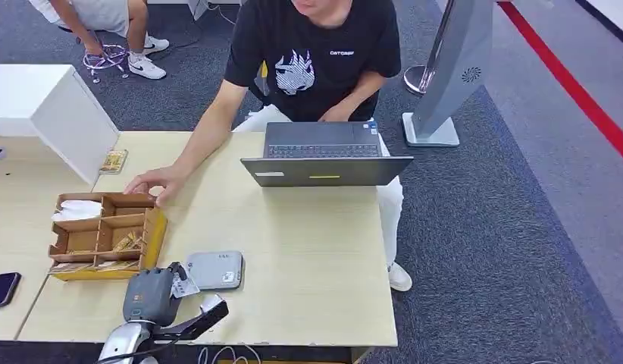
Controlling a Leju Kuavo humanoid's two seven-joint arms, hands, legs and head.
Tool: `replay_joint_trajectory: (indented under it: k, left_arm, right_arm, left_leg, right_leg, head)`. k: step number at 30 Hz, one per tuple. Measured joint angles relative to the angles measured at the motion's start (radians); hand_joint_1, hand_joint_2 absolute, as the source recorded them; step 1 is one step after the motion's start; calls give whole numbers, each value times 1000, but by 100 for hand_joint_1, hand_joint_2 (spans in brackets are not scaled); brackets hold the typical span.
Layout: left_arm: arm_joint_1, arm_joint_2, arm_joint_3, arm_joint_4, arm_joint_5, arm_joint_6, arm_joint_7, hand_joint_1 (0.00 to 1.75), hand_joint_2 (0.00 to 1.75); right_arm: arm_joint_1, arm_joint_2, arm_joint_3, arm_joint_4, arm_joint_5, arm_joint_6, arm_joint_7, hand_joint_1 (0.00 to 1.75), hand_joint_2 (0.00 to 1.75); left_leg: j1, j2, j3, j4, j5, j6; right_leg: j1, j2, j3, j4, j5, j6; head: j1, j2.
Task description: Pass the card to the sensor for recognition and then transmit it.
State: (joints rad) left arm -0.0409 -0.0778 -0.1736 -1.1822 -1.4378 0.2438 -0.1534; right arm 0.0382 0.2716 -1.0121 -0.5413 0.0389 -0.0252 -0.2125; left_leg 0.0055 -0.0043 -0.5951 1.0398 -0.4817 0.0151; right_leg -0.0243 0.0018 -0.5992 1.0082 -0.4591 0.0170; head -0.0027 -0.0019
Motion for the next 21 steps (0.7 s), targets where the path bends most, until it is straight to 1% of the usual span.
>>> replay_joint_trajectory:
  k: [5, 14, 15, 18, 19, 20, 21]
  left_arm:
    - [-1, -5, 0, 6, -2, -3, 0, 169, 175]
    - [-1, -5, 0, 6, -2, -3, -1, 168, 175]
    - [-1, -5, 0, 7, -2, -3, -1, 175, 175]
    - [-1, -6, 0, 10, -2, -4, -3, 175, 175]
    - [-1, -6, 0, 10, -6, 15, -2, 175, 175]
    - [-3, -4, 4, -48, -12, 24, 2, 175, 175]
    - [-31, 1, 17, -121, -10, 21, 2, 175, 175]
  right_arm:
    - [-31, -7, -49, 47, 0, -11, -18, 0, 175]
    - [-36, -7, -55, 52, 0, -11, -19, 0, 175]
    - [-37, -7, -57, 54, 0, -11, -19, 0, 175]
    - [-47, -8, -71, 69, 0, -14, -21, 0, 175]
    - [-60, -10, -88, 89, 2, -14, -36, 0, 175]
    - [-75, -22, -112, 127, 19, -10, -54, 0, 175]
    - [-83, -32, -123, 147, 36, -2, -58, 0, 175]
  left_leg:
    - [0, 0, 2, 0, 1, 1]
    - [0, 0, 2, 0, 1, 1]
    - [0, 0, 2, 0, 1, 1]
    - [0, 0, 2, 0, 1, 1]
    - [0, 0, 2, 0, 1, 0]
    - [0, 0, 2, 0, 1, 0]
    - [0, 0, 1, 1, 2, 0]
  right_leg:
    - [0, 0, 1, 0, 0, 0]
    - [0, 0, 2, 0, 0, 0]
    - [0, 0, 2, 0, 0, 0]
    - [0, 0, 2, 0, 0, 0]
    - [0, 0, 2, 0, 0, 0]
    - [0, 0, 1, 0, 1, 0]
    - [0, 0, 1, 0, 2, 0]
  head:
    - [0, 0]
    - [0, 0]
    - [0, 0]
    - [0, 0]
    - [0, 0]
    - [0, 0]
    - [0, 0]
